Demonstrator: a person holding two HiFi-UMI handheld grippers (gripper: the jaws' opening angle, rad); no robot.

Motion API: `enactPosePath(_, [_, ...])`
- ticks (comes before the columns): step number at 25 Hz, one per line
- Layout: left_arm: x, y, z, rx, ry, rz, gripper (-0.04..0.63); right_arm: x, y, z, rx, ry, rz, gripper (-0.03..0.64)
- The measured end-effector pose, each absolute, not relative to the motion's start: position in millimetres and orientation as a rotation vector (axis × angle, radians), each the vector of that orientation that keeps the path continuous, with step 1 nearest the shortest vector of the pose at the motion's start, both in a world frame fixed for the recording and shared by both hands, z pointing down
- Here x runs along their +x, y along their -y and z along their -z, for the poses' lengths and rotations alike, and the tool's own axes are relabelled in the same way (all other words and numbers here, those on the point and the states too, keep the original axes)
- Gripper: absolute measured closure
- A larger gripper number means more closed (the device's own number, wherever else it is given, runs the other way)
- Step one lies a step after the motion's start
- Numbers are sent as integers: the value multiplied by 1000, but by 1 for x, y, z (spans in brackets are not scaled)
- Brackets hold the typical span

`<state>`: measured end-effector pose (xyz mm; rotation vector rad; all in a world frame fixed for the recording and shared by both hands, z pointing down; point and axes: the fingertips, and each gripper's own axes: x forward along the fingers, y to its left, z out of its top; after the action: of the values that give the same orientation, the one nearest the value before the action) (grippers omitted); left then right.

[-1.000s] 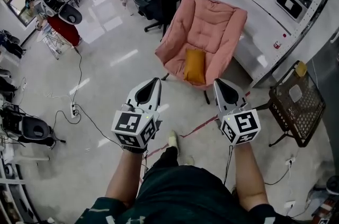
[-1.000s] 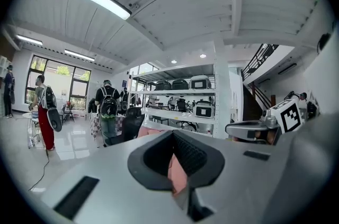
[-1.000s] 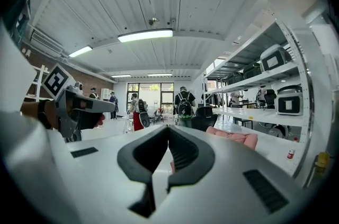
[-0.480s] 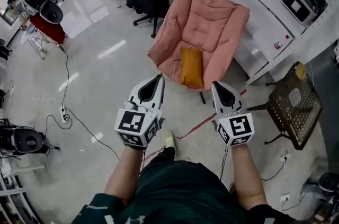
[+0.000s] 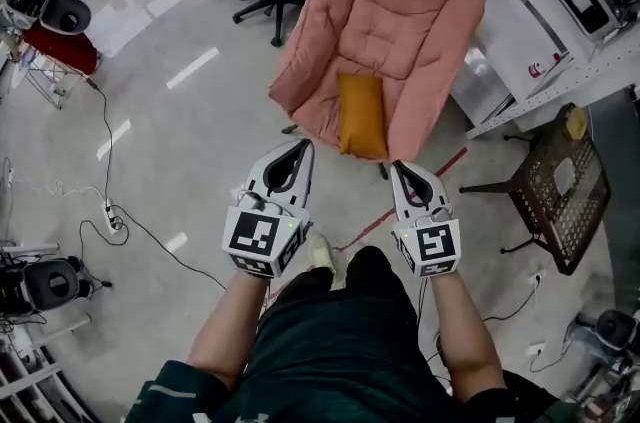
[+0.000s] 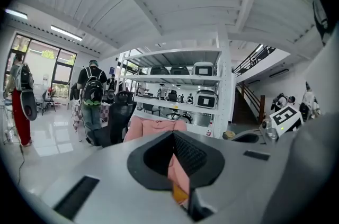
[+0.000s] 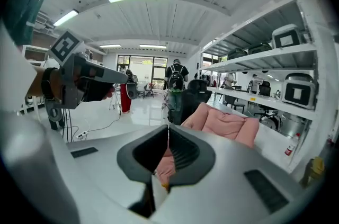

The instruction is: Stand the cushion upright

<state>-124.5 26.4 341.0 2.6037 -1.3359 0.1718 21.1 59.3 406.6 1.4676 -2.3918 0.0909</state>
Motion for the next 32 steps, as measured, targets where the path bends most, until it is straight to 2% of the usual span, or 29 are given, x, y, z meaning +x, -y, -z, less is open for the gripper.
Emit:
enactPosePath(6, [-112, 15, -389, 2593, 1290, -243, 589, 23, -24, -474, 1369, 2329, -125, 612])
enactPosePath(12, [-95, 53, -454, 2552, 1281, -298, 589, 34, 11, -580, 1210, 2224, -107, 606])
enactPosePath(15, [-86, 65, -489, 2522, 1270, -340, 589, 42, 22, -637, 1131, 2177, -114, 535])
enactPosePath(23, [-65, 87, -582, 2440, 1212, -420, 589, 50, 34, -767, 875, 2075, 40, 511])
enactPosePath(29, [-65, 97, -644, 2359, 1213, -408, 589, 47, 38, -854, 760, 1970, 192, 447])
enactPosePath(32, [-64, 95, -666, 2344, 1197, -420, 589, 46, 38, -884, 732, 1924, 232, 437])
